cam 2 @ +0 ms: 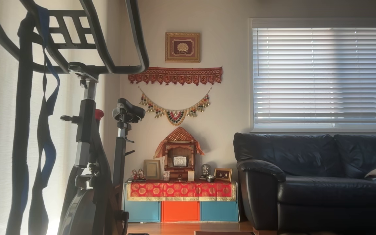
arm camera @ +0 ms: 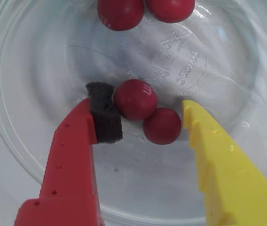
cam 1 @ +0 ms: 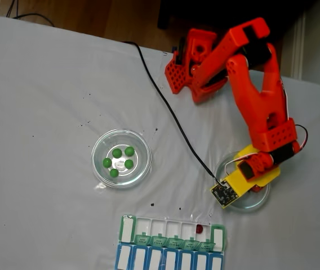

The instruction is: Sort medicines into box.

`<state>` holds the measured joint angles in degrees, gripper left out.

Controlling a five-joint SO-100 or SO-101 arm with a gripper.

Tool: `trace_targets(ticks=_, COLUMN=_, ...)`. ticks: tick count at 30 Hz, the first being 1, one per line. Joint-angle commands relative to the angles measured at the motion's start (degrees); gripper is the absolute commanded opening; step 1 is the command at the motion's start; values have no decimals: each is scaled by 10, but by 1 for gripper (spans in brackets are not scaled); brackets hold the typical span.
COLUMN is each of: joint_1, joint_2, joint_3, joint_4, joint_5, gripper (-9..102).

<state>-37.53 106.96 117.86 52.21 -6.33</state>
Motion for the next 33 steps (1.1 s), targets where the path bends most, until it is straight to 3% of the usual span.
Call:
trace_targets(ticks=1, joint_1=-4, joint_2=20, joint_3=-11, joint_4=-2, joint_5=-3, gripper=16)
trace_targets(ticks=11, joint_1=1, joint_2=26, joint_3=-12, joint_4=-4, joint_5=-5, gripper=8)
trace_targets(ticks=23, joint_1=3, joint_2=33, joint_3=-20, joint_4=4, joint_5=-14, gripper=25)
trace_targets(ticks=33, joint_1=38, joint_2=4, joint_3=-149, joint_4=178, joint_5=-76, gripper=37)
